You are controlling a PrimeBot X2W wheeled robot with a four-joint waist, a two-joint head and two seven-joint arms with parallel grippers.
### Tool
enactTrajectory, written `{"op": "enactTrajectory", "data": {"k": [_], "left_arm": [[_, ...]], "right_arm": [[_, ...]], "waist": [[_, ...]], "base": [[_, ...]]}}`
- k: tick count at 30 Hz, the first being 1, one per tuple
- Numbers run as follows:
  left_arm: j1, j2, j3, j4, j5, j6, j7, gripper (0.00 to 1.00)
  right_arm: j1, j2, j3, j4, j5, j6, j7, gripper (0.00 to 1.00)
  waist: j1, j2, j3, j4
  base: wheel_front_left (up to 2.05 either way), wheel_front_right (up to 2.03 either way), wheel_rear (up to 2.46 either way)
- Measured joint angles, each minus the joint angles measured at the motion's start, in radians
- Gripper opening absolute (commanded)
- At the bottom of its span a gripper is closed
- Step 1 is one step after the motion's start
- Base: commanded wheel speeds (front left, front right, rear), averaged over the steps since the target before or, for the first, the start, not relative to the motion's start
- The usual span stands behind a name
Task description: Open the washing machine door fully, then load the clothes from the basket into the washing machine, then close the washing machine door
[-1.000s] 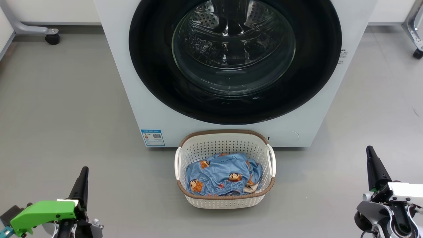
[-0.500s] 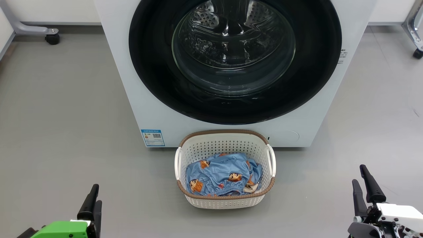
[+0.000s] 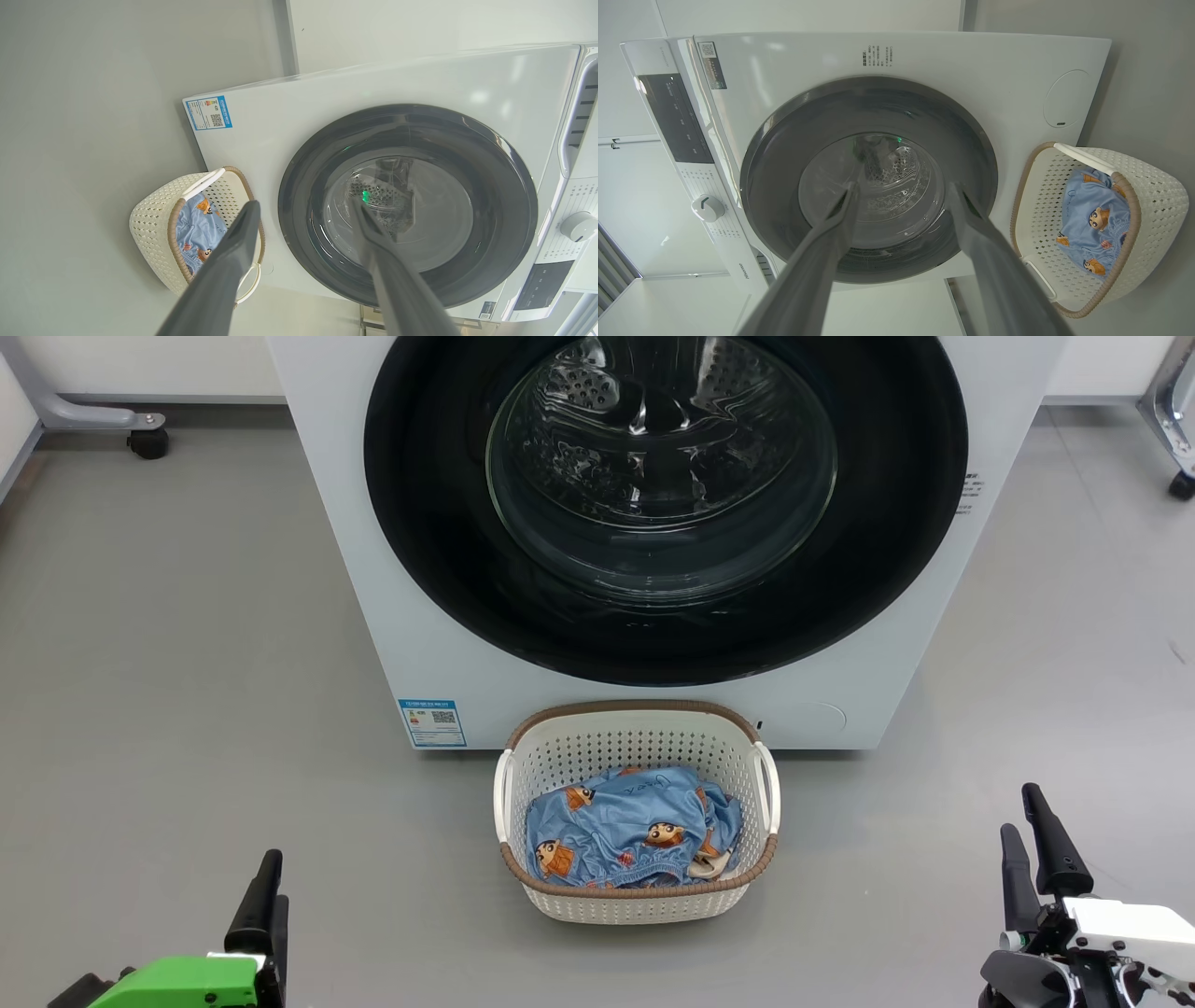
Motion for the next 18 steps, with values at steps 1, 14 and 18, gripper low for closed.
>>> {"op": "enactTrajectory", "data": {"k": [1,14,18], "left_arm": [[0.0,0.0,-0.001,-0.001,0.004,0.0,-0.005,1.0],[-0.002,0.027,-0.034,0.0,0.143,0.0,-0.041,1.0],[-0.002,0.039,-0.031,0.008,0.218,0.0,-0.058,1.0]], "right_arm": [[0.0,0.0,0.002,-0.004,-0.005,0.0,-0.003,1.0],[0.0,-0.029,0.035,-0.042,-0.126,0.0,-0.046,1.0],[0.0,-0.035,0.048,-0.048,-0.178,0.0,-0.059,1.0]], "waist": [[0.0,0.0,0.0,0.0],[0.0,0.0,0.001,0.001],[0.0,0.0,0.001,0.002]], "base": [[0.0,0.0,0.0],[0.0,0.0,0.0],[0.0,0.0,0.0]]}}
